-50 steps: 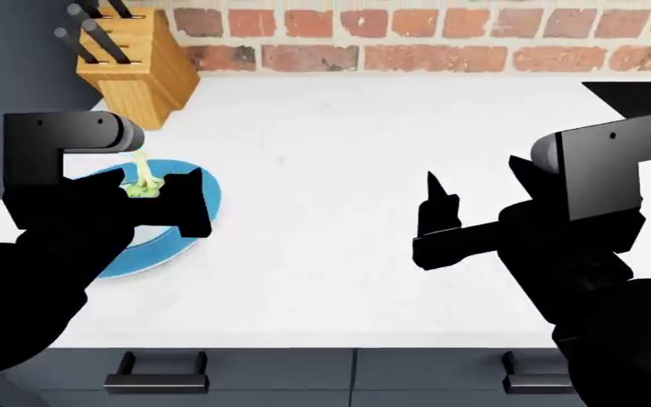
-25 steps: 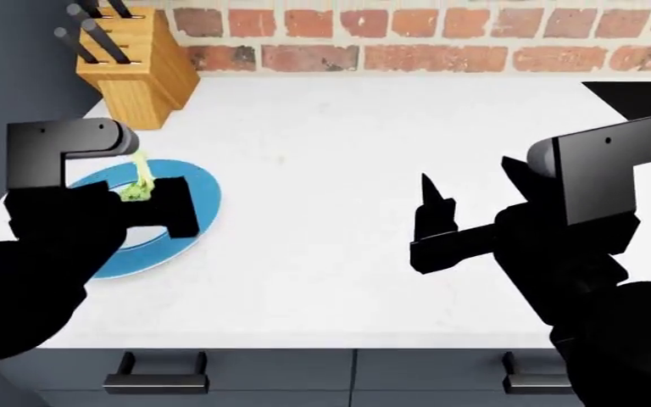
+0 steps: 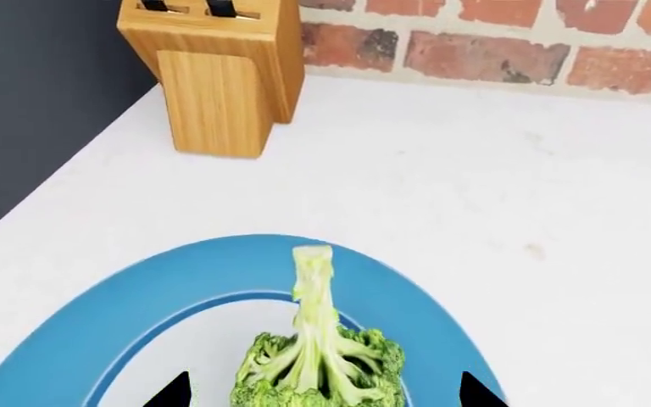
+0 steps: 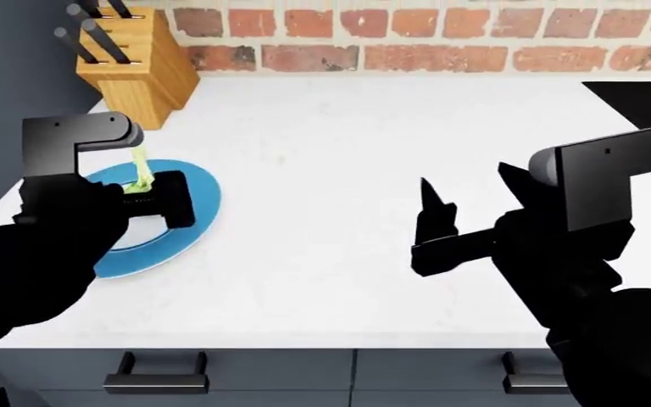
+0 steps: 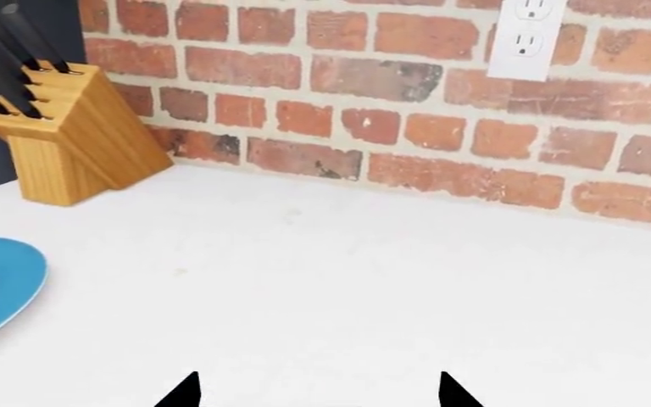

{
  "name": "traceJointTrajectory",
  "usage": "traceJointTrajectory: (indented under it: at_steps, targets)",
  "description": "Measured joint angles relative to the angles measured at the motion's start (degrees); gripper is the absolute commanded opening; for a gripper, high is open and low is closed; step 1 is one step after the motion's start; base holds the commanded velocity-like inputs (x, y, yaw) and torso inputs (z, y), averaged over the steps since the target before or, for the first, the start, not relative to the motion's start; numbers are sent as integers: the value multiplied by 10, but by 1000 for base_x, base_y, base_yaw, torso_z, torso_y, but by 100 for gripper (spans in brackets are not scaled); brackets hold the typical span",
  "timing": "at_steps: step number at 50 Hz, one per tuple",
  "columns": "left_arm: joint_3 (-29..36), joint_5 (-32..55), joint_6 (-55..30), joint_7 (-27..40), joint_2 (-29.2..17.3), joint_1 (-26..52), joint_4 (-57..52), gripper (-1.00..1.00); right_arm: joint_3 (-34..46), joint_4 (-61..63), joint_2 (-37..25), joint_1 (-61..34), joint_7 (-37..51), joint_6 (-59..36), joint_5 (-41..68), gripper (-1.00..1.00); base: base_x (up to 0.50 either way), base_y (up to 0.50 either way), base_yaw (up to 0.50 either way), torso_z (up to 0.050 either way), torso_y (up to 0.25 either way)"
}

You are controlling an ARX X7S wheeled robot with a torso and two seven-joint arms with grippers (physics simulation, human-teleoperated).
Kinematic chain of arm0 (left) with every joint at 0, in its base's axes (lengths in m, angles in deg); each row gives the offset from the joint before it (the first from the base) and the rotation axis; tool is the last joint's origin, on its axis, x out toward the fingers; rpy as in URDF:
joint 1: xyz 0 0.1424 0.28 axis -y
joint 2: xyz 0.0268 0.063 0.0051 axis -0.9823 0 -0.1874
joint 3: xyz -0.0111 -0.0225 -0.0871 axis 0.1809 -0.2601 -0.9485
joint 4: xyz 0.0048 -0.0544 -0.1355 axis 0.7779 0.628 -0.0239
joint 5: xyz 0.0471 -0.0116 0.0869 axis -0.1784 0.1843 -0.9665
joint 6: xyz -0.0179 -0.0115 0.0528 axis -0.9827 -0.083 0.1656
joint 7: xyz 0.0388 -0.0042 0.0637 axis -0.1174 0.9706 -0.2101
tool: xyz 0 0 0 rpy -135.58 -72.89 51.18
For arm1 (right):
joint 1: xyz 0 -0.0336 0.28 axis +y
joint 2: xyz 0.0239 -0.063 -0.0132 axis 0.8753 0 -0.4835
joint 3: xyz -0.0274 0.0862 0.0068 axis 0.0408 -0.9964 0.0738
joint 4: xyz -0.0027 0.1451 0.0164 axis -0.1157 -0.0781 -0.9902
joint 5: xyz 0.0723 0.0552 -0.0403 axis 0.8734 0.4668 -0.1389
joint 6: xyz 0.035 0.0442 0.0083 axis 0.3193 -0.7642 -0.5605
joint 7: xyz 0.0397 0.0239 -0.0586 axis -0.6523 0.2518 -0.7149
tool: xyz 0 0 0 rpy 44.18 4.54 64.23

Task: Place the broccoli on the rack of the oven.

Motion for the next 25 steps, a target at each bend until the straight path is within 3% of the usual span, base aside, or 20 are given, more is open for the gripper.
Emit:
traceJointTrajectory:
  at_steps: [25]
  targets:
    - [49, -29, 21, -22, 4, 17, 60, 100, 7, 0, -7, 31, -41, 42, -50, 100, 0, 0, 0, 0, 0]
